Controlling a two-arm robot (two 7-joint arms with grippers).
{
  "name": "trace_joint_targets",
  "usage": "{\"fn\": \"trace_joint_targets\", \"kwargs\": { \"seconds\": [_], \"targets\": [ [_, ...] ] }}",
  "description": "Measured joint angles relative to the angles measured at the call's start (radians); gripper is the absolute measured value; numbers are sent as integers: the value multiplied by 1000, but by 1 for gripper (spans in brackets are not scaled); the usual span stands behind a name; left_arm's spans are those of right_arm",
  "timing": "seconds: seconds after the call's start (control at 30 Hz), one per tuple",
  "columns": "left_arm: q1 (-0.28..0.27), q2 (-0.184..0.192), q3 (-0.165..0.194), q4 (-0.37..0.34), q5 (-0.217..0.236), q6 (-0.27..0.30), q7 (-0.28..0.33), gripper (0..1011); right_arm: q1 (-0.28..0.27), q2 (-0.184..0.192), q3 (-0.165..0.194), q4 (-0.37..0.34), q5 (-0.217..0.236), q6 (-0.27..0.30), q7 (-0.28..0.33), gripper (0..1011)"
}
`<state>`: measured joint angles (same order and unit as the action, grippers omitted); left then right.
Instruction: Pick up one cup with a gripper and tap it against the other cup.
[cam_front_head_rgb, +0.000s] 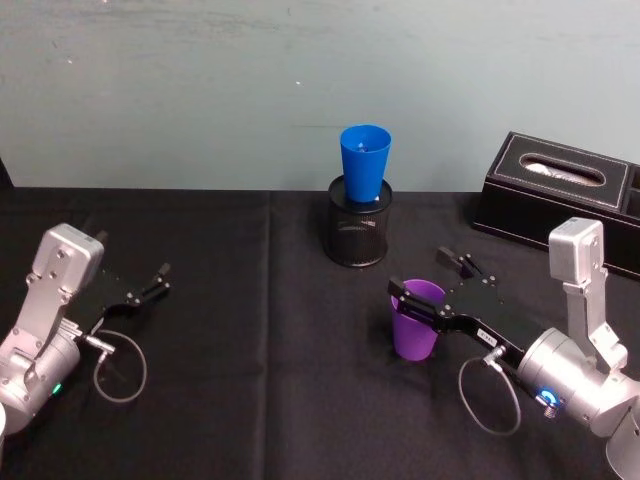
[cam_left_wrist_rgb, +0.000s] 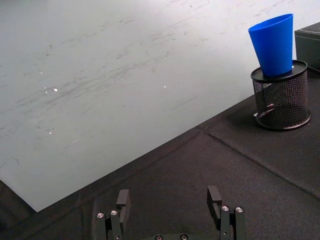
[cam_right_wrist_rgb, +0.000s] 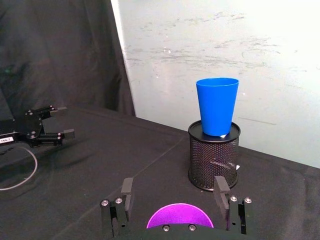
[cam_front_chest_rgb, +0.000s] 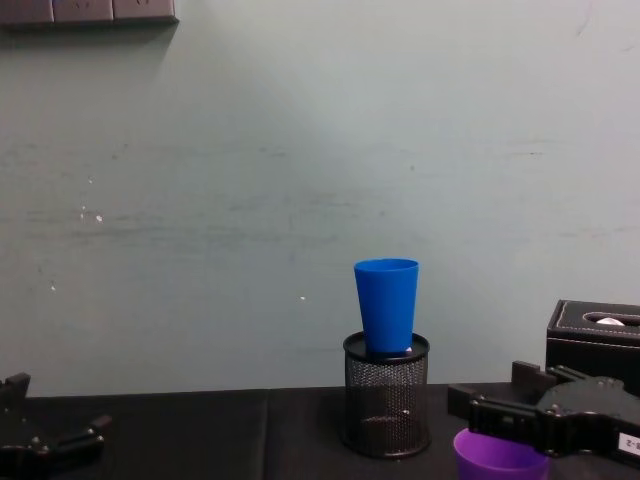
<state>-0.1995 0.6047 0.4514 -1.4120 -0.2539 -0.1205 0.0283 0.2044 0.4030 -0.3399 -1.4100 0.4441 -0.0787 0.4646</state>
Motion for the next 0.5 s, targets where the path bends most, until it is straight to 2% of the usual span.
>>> {"fn": "trace_joint_targets", "kwargs": {
  "seconds": [0.2,0.5],
  "targets": [
    [0,0,0,0,0,0,0,1011,-1,0,2,-1,-4,-3,-4,1003],
    [0,0,0,0,0,0,0,1011,-13,-10,33,-5,-19,-15,-38,1003]
  ]
}}
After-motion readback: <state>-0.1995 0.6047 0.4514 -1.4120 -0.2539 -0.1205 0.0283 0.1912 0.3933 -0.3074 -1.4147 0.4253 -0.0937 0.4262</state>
